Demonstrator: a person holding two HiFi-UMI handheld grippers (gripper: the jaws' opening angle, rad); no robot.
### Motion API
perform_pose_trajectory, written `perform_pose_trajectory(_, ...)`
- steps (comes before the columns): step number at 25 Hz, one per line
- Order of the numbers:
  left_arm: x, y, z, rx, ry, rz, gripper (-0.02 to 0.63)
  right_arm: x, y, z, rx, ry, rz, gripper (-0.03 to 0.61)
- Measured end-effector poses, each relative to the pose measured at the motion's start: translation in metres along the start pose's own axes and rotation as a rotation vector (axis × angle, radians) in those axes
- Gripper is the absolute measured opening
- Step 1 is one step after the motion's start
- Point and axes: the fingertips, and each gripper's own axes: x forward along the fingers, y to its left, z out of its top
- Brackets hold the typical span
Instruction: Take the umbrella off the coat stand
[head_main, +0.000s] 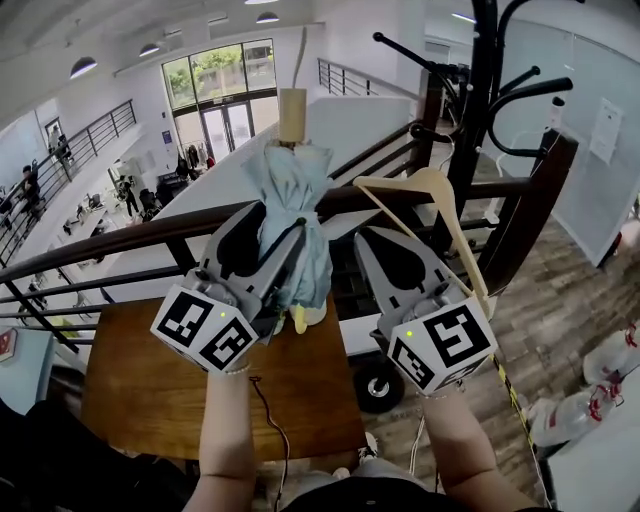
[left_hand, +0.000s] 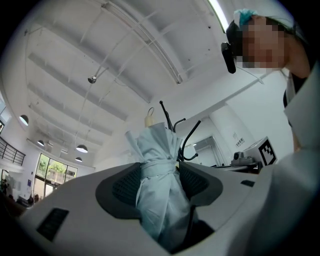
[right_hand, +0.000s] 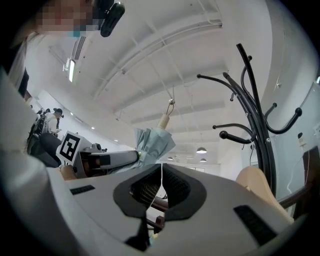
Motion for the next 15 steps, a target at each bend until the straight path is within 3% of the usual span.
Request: perform_pose_trajectory(15,-0.053,-0.021,-0.052,-0.104,0.041,0.014,0.247,-0.024,0.034,-0.058,0.075,0.087,0.016,0.029)
